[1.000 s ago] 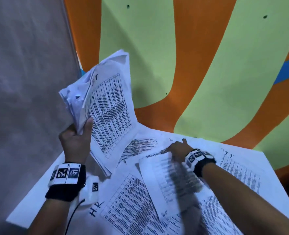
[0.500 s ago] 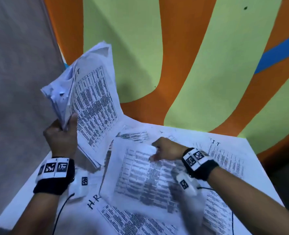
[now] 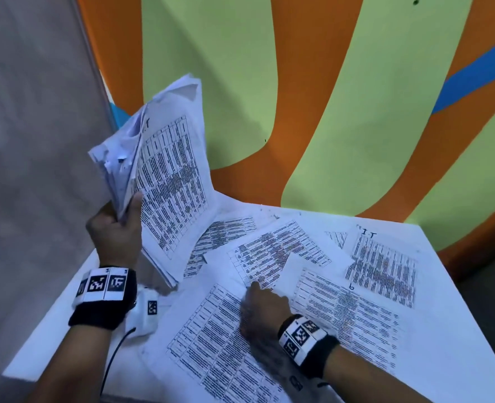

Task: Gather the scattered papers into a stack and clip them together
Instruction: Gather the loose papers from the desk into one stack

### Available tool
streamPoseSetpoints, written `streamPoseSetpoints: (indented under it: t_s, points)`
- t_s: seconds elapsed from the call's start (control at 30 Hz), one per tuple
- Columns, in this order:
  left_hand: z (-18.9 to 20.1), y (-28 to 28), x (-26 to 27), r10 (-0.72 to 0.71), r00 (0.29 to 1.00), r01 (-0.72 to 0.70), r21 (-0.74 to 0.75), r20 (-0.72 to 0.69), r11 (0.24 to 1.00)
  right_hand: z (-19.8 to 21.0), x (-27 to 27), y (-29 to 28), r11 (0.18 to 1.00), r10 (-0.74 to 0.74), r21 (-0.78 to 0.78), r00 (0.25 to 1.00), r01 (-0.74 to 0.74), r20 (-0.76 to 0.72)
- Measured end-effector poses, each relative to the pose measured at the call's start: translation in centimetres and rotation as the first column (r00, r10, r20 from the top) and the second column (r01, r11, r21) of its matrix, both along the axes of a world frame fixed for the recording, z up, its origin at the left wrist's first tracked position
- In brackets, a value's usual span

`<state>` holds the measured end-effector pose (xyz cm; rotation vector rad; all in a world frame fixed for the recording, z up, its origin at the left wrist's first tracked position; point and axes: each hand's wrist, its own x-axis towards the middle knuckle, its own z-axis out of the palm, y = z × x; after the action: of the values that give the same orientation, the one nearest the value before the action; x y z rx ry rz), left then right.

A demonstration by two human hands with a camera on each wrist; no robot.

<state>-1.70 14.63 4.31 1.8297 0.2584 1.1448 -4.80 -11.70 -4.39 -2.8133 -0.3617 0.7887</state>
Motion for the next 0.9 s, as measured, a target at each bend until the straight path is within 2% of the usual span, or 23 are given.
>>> streamPoseSetpoints:
  t_s: [0.07, 0.17, 0.27, 0.37, 0.5, 0.63, 0.7, 0.8, 0.9]
  points:
    - [-0.1, -0.2, 0.2, -0.001, 1.000, 0.001, 0.019, 0.010, 1.000, 0.9, -0.2, -0.3, 0.995, -0.004, 0.103, 1.000, 0.004, -0.005]
    - [0.2, -0.5, 0.7, -0.008, 0.999, 0.007, 0.031, 0.039, 0.999, 3.1, 1.2, -2.6, 0.979, -0.034, 0.203, 0.997, 0.018, 0.076]
    - [0.5, -1.2, 1.2, -0.059, 0.996, 0.061, -0.035, 0.068, 0.998, 7.4, 3.7, -7.3, 0.983, -0.069, 0.176, 0.992, 0.050, 0.104]
    - [0.8, -2.1, 1.6, -0.089, 0.994, 0.094, -0.080, 0.068, 0.992, 9.7, 5.6, -12.9, 0.986, -0.147, 0.093, 0.987, 0.140, 0.069]
    - [0.5, -3.5, 1.8, -0.083, 0.995, 0.086, -0.060, 0.053, 0.994, 6.9, 5.2, -17.3, 0.979, -0.204, 0.003, 0.979, 0.204, 0.005]
    - [0.4, -4.4, 2.0, -0.101, 0.993, 0.102, -0.004, 0.059, 0.995, 2.7, 4.4, -19.2, 0.959, -0.280, 0.056, 0.960, 0.279, 0.018]
    - [0.3, -4.7, 2.1, -0.103, 0.993, 0.102, 0.017, 0.059, 0.995, 2.0, 4.2, -19.6, 0.944, -0.316, 0.109, 0.949, 0.313, 0.010]
    - [0.4, -4.7, 2.2, -0.090, 0.994, 0.089, 0.019, 0.056, 0.996, 3.5, 4.5, -19.9, 0.945, -0.292, 0.168, 0.955, 0.279, 0.055]
    - [0.5, -4.5, 2.3, -0.085, 0.995, 0.084, 0.012, 0.059, 0.996, 7.3, 6.1, -19.9, 0.975, -0.193, 0.141, 0.971, 0.173, 0.138]
